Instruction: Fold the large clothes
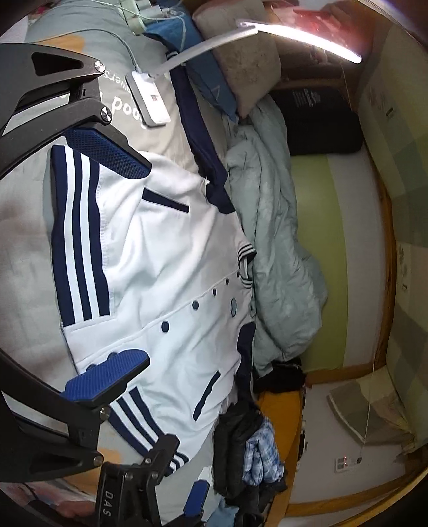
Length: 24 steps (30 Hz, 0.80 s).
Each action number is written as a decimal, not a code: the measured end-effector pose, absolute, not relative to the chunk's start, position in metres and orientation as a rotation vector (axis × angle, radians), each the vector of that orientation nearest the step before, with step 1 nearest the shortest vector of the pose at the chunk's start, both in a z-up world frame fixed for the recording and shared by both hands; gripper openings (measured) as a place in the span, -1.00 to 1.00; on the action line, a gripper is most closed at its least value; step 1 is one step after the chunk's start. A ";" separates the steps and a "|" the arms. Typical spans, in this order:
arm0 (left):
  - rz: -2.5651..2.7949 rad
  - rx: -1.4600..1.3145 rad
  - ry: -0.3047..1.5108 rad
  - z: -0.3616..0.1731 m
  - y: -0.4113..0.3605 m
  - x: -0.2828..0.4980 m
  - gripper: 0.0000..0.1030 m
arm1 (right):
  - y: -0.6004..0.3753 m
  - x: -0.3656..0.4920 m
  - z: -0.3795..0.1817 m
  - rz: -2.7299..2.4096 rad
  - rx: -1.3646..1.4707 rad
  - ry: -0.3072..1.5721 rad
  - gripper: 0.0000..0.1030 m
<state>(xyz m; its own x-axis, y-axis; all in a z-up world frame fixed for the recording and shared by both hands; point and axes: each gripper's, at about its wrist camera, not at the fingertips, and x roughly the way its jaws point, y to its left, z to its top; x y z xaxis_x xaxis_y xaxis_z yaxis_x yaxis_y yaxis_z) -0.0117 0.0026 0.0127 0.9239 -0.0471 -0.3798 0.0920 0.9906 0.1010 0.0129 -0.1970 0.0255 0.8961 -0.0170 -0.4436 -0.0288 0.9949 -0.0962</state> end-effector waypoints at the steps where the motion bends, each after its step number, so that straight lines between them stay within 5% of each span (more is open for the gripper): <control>1: -0.054 0.114 0.375 0.013 0.003 -0.013 1.00 | -0.197 0.013 0.026 0.003 -0.105 0.455 1.00; 16: -0.043 0.062 0.491 0.012 0.021 0.003 1.00 | -0.212 0.019 0.023 0.026 -0.141 0.511 1.00; 24: -0.065 0.241 0.568 -0.007 0.000 0.006 0.75 | -0.212 0.030 0.015 0.153 -0.217 0.655 0.90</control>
